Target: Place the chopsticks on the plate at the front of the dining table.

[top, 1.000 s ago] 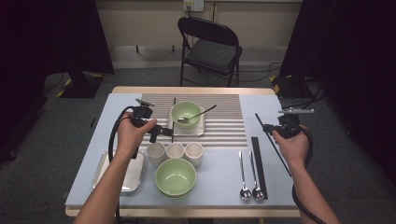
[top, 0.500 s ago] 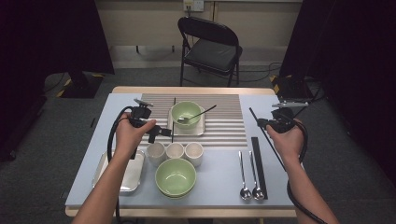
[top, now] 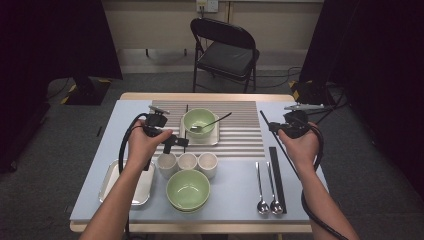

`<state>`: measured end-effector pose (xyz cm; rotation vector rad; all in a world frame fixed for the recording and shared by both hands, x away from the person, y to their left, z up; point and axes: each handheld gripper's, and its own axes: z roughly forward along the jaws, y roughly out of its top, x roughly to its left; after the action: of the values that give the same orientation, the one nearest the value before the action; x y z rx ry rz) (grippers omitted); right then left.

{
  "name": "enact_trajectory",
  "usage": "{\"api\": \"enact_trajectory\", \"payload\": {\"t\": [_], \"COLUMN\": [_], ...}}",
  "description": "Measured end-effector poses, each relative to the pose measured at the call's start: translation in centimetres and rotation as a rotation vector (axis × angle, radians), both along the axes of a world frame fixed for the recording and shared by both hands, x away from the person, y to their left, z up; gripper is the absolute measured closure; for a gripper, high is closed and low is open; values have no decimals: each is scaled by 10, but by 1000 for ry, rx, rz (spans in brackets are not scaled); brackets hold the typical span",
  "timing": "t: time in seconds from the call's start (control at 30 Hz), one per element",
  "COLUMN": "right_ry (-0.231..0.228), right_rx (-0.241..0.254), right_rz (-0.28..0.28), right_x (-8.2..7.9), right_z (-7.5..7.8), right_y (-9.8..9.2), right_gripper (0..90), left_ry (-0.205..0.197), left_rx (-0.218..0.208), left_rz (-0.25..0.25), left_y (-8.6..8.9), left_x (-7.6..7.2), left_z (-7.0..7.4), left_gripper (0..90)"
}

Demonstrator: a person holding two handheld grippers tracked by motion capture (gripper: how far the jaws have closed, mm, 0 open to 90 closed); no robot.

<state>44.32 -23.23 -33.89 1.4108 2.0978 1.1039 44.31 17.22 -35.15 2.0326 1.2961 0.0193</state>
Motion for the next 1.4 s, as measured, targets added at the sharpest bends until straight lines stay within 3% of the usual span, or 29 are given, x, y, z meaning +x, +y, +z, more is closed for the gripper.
{"api": "enact_trajectory", "payload": {"t": [0.2,0.6,1.4], "right_ry": [-5,-5,-16], "right_rx": [7,9,30], "right_rz": [7,14,45], "right_x": [1,2,4], "right_z": [1,3,11], "right_y": [7,14,32], "right_gripper": [864,864,864], "left_ry": [14,22,26], "left_rx": [-18,4,-23], "left_rz": [-30,-63,-122], "left_y": [-10,-31,-71], "left_x": [0,1,0], "left_z": [-1,-5,3], "left_gripper": [192,195,205]}}
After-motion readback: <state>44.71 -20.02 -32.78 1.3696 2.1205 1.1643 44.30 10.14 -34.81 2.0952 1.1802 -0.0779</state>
